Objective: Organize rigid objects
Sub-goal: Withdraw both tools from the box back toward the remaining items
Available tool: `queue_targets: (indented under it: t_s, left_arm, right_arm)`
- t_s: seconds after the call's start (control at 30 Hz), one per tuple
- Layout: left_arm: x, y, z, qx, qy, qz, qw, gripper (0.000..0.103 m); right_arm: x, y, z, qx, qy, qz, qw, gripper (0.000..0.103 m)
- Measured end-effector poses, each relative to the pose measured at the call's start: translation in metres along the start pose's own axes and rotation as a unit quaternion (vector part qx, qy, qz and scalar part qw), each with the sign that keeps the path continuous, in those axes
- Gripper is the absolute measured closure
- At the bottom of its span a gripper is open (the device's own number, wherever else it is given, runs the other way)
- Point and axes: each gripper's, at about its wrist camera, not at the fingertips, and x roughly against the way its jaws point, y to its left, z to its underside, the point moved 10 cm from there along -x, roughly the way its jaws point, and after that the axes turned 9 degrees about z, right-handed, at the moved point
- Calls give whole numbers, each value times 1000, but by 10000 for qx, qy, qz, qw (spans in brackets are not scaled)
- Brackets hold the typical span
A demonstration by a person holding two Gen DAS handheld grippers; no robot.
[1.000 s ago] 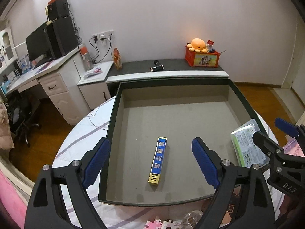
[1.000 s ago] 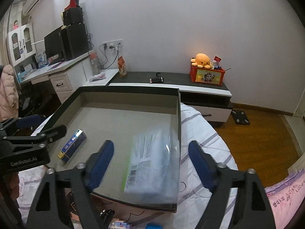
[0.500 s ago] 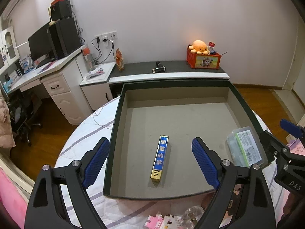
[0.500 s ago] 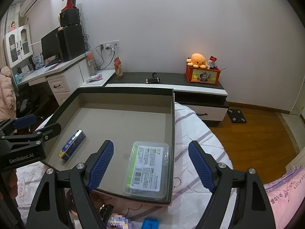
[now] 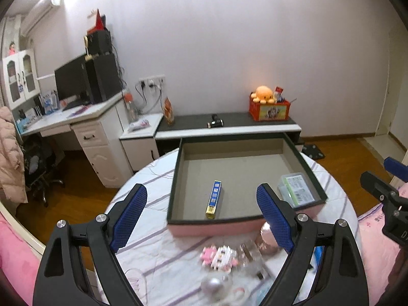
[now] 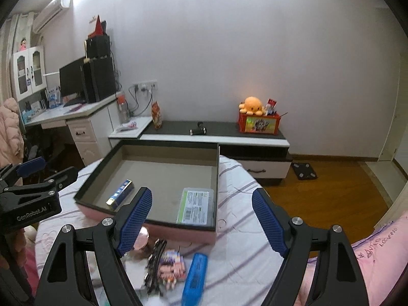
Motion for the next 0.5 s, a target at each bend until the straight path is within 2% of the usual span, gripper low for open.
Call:
queue_targets:
  t_s: [0.3, 0.5]
  left_arm:
    - [70, -12, 21, -13, -392, 47, 9992, 13]
    - [93, -17, 43, -26, -404, 30, 9992, 13]
  right_arm:
    - [73, -8, 20, -54, -295, 42, 9995, 21]
    - [103, -5, 36, 17, -379, -9, 9993, 21]
